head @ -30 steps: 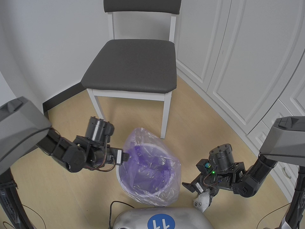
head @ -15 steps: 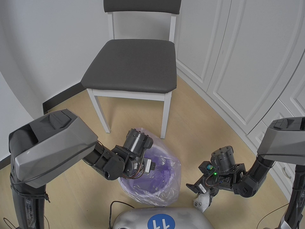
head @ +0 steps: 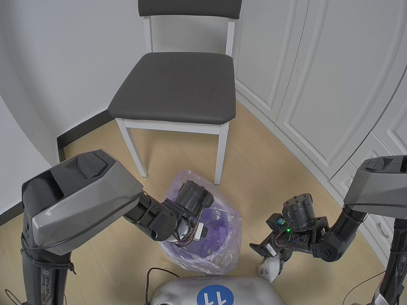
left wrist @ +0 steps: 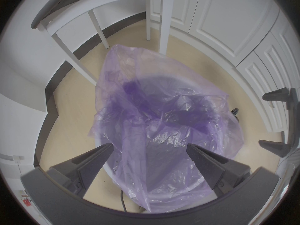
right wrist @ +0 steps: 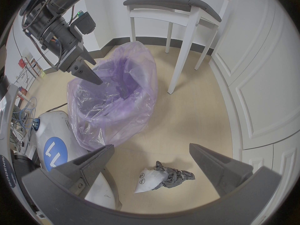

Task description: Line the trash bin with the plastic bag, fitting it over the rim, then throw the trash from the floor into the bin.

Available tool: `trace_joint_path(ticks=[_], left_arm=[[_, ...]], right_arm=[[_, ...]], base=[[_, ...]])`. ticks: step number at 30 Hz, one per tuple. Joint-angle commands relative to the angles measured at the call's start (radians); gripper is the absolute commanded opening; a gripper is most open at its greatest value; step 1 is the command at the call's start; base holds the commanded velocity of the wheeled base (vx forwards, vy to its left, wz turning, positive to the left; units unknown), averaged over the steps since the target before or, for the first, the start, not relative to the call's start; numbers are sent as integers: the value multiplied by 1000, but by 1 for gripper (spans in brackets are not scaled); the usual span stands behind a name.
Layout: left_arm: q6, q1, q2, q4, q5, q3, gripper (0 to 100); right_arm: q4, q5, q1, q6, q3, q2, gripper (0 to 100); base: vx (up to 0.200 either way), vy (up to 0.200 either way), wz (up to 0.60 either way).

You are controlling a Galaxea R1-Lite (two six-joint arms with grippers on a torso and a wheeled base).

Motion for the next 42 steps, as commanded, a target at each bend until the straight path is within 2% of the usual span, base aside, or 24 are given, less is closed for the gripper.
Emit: trace_joint_path(ticks=[1,16,17,19,25,32,38,42], left_arm=[[-10,0,55,53,17,-60,100],[-10,11,128,127,27,-138,100],[-10,9,128,136,27,-141,0],[-12,6,128,152,30,-149,0],[-9,11,113,198,139,-137,0],[-7,2,38,219,169,-71,0],[-5,-15,-86,219,226,55,0],[-7,-25,-149,208,229,155,0]], right_arm=[[-1,0,1,1,-1,3,100],[-1,-14,-1,1,-13,15,100],[-1,-19,-1,1,-13,14,100],[-1,-33,-1,1,-13,15,100],[-1,-43,1,1,-13,15,100],[-27,-48,1,-1,-7,14,100],[-32,-48,1,-8,-1,11,100],[-32,-48,2,-14,2,9,100]], base=[[0,0,0],[0,0,0],[0,0,0],[0,0,0],[0,0,0],[0,0,0],[0,0,0],[0,0,0]])
